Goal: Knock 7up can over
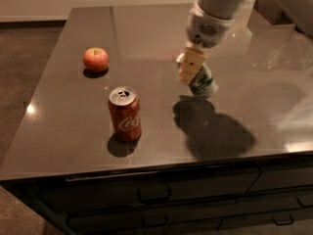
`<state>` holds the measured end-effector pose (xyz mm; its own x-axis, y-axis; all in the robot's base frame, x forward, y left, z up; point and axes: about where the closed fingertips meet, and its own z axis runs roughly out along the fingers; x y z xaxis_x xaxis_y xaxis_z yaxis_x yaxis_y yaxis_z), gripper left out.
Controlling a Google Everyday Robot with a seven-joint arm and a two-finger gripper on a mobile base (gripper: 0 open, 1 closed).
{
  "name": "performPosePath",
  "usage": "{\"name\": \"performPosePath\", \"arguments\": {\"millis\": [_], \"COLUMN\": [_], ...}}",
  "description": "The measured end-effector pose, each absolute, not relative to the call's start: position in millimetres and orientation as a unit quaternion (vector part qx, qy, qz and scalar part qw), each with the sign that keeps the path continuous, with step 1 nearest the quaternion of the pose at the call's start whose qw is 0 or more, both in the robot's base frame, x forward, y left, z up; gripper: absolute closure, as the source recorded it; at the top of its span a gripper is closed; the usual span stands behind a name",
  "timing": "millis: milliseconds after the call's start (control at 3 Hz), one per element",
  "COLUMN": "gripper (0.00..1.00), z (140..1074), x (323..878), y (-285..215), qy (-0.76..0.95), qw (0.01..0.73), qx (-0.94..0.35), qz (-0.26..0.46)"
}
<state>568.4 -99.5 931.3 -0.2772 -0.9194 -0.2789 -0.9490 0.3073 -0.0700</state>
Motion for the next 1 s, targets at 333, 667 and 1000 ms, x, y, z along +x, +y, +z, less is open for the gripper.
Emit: {"name": "performPosePath", "arguments": {"millis": [333, 667, 1000], "gripper": [0.81, 0.57, 0.35], "z": [925, 912, 898], "x": [589, 613, 628], "y": [-85, -72, -66], "qy": [0.784, 0.773, 0.767], "qw": [0.088, 0.067, 0.053], "qx": [-0.614, -0.631, -0.639], "qz": [0.031, 0.021, 0.019]}}
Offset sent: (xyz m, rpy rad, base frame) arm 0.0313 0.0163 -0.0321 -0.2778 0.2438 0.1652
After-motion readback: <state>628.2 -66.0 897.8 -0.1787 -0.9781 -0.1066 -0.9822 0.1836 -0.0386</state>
